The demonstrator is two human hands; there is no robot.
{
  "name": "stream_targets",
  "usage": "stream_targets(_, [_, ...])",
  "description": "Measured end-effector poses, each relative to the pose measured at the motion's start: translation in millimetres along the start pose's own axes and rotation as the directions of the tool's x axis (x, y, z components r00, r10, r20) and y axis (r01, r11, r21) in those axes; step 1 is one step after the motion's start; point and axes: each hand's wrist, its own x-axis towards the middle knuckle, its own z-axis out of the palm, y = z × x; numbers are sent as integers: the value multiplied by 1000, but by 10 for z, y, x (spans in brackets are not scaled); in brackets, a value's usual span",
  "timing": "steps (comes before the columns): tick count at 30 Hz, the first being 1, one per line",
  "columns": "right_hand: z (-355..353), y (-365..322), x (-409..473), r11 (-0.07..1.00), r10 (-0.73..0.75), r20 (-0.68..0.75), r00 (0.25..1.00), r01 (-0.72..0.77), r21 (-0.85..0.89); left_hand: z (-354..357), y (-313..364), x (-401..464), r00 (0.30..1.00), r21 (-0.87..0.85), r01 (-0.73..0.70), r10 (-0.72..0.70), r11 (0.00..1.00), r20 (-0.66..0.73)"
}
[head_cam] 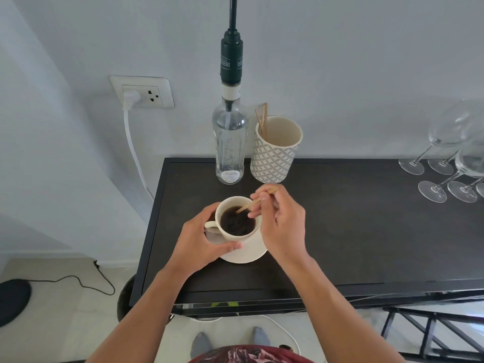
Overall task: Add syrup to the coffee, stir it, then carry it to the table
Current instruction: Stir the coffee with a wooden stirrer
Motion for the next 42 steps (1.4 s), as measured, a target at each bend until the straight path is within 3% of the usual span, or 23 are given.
stream_targets(4, [-145,56,32,998,40,-93,995,-44,-47,-1,3,4,1000,6,9,-9,1000,-1])
stream_targets(11, [-260,40,4,989,150,-174,973,-148,23,-6,13,0,1000,29,8,-8,1000,2])
stream_targets(17, [-373,38,50,933,346,-255,903,-303,194,1,-14,2,1000,38,15,-15,999,-4])
stream_targets(21, [-389,3,71,872,439,-280,854,-330,360,1,-13,0,1000,49,20,-19,999,-4])
stream_targets(31, [-272,25,-119,916,378,-226,898,-326,234,3,6,-4,1000,24,27,-27,999,4])
stream_targets(42, [-573,145,-18,882,430,-346,834,-306,357,-5,13,-8,1000,31,20,-21,999,3])
